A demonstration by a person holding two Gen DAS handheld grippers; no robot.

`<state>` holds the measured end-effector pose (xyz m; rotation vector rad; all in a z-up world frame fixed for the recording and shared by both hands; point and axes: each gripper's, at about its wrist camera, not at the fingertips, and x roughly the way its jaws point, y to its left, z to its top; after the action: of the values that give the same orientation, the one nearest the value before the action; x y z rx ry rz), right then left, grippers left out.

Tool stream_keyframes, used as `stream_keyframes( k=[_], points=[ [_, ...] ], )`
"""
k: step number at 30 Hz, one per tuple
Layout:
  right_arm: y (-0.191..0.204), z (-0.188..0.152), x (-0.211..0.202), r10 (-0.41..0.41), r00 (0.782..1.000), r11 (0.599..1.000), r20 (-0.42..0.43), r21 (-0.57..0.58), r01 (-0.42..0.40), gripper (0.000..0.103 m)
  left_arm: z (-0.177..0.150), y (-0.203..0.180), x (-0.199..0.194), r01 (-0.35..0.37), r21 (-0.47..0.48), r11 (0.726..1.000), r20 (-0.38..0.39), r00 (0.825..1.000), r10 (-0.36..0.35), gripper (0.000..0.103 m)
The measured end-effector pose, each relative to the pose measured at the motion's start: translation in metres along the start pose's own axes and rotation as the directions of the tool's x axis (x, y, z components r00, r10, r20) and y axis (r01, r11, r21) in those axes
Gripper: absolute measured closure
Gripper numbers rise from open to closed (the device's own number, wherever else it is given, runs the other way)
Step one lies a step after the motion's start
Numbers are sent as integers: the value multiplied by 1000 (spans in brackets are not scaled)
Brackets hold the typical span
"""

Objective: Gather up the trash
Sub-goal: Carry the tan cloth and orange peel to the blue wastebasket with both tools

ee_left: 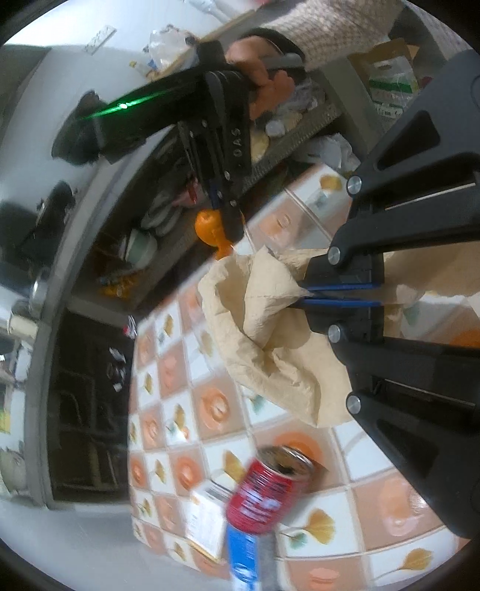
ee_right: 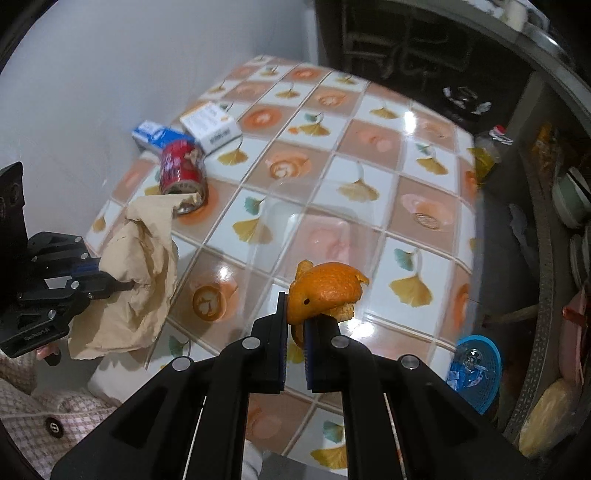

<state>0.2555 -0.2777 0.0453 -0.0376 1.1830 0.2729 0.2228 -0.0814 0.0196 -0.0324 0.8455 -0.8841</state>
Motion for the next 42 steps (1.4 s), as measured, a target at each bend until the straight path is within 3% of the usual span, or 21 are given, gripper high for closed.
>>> stream_keyframes(
  k=[7,11,15,18,21,22,24,27,30,35,38,40,41,42],
  points=[
    [-61,-34,-51,-95,992,985,81,151,82,95,54,-56,13,127,114,985,23,991,-131,101],
    [-111,-77,-72,-149,984,949,101,294,114,95,82,-103,35,240,173,955,-7,970,-242,101],
    [-156,-127,-76,-203,976,891,78,429,151,95,101,-151,78,334,183,925,-97,942,-321,101],
    [-187,-171,-69,-220,975,833,44,528,164,95,108,-188,125,401,155,903,-210,907,-366,101],
    [-210,-209,-52,-238,971,776,-2,601,191,95,106,-216,187,445,61,893,-349,848,-399,101],
    [-217,-219,-47,-238,971,759,-13,621,195,95,103,-224,213,450,8,893,-403,819,-409,101],
    [-233,-243,-32,-229,973,720,-38,666,195,95,97,-235,259,422,-70,904,-481,779,-402,101],
    [-251,-270,-4,-214,974,666,-74,718,201,95,87,-247,320,355,-124,927,-553,751,-362,101],
    [-269,-296,20,-187,978,617,-94,763,192,95,74,-257,369,307,-170,936,-613,711,-344,101],
    [-302,-323,62,-133,987,533,-92,833,149,95,44,-263,448,208,-180,961,-675,685,-274,101],
    [-319,-334,82,-112,991,476,-79,871,123,95,38,-272,490,188,-181,965,-692,673,-261,100],
    [-332,-339,94,-108,991,440,-77,890,117,95,33,-273,516,183,-173,968,-703,665,-251,92],
    [-338,-341,99,-107,991,430,-74,896,113,95,30,-271,527,164,-175,971,-709,664,-240,75],
    [-343,-342,105,-107,992,420,-72,901,111,95,27,-267,537,135,-183,974,-714,663,-226,51]
  ],
)
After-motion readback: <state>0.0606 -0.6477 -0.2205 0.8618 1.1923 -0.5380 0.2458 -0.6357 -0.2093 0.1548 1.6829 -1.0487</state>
